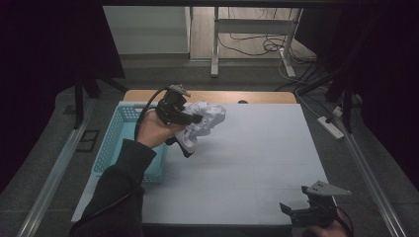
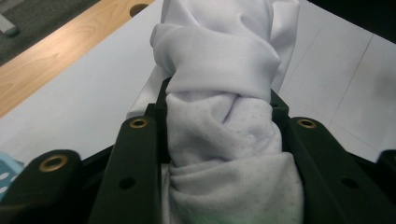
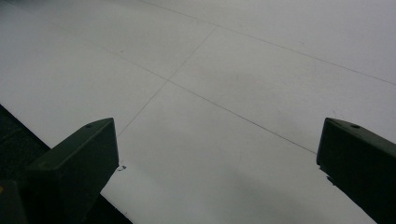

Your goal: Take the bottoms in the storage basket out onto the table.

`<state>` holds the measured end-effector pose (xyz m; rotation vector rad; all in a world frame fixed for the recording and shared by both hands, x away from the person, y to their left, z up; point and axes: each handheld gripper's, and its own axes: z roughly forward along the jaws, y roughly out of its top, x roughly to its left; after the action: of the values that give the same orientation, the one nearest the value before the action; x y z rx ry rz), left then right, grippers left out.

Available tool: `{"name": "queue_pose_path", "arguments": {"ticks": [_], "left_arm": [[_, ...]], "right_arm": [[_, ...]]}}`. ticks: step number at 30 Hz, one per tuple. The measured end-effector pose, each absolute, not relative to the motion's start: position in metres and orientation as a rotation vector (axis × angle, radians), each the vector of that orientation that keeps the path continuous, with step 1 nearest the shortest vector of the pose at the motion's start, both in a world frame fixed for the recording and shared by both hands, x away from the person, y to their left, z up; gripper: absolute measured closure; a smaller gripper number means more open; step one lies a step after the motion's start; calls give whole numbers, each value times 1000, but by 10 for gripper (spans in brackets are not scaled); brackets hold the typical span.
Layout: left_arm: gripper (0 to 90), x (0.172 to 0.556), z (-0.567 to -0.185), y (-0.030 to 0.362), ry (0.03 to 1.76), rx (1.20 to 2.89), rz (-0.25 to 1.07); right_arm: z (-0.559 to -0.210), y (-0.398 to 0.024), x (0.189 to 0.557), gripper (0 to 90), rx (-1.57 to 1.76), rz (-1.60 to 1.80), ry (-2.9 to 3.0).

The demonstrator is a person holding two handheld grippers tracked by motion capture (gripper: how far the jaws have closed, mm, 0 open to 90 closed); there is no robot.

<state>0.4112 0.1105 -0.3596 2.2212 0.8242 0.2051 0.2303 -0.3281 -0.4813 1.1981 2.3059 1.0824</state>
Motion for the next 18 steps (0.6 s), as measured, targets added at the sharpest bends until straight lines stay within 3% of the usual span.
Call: {"name": "queue_pose_path", "arguments": {"ticks": [18], "left_arm": [[613, 423, -382, 83, 803, 2231, 177]], "right_arm": [[-481, -328, 230, 0, 1194, 1085, 2308]]}}
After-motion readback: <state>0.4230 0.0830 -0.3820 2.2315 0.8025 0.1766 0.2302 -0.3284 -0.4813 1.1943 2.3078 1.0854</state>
